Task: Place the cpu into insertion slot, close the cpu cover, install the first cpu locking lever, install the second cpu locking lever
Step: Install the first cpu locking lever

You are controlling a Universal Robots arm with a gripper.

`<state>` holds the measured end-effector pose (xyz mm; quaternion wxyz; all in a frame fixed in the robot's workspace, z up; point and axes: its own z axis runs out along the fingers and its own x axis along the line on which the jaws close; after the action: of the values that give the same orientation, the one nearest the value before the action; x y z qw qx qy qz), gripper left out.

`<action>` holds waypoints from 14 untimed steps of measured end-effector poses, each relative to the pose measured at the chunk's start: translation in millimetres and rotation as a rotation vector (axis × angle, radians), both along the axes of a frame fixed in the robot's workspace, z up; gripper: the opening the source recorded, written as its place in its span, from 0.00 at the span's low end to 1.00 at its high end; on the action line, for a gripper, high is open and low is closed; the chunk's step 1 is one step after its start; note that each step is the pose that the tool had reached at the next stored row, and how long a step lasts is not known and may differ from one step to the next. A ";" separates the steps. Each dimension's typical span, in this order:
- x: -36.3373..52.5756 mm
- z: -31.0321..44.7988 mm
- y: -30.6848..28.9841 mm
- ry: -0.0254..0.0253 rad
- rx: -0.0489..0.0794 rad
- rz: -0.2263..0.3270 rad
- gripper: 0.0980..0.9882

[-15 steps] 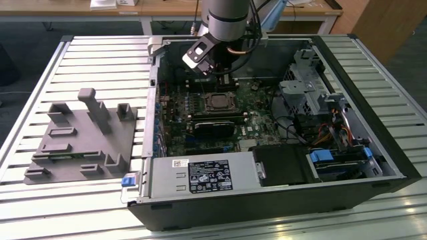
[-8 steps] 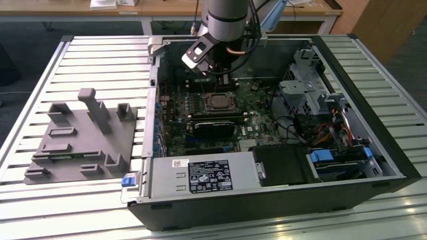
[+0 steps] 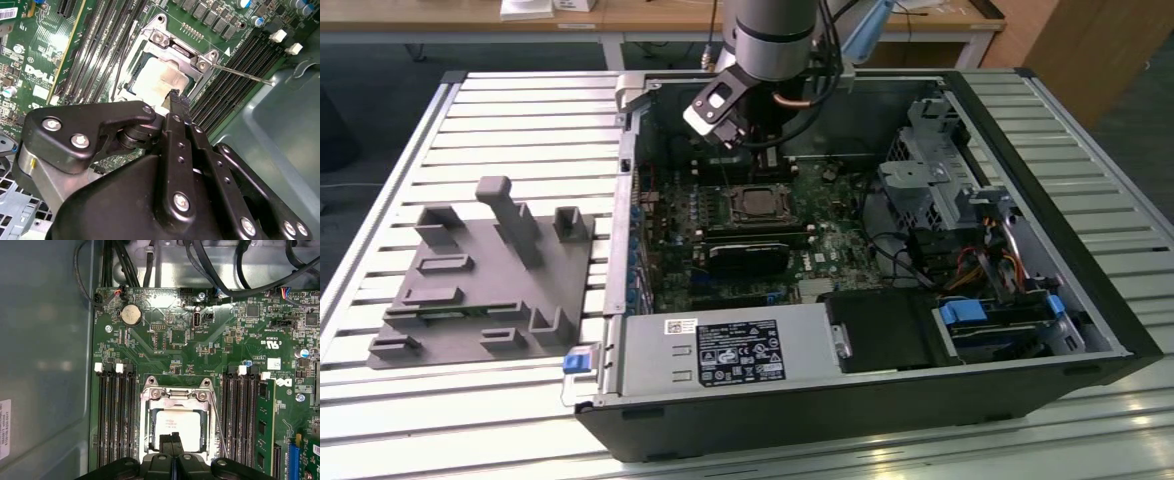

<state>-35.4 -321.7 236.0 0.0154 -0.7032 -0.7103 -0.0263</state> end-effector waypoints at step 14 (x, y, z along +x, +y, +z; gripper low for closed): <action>0.0 9.7 0.0 0.0000 0.000 0.000 0.01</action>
<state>-35.4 -321.7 245.8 0.0154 -0.7032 -0.7103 -0.0263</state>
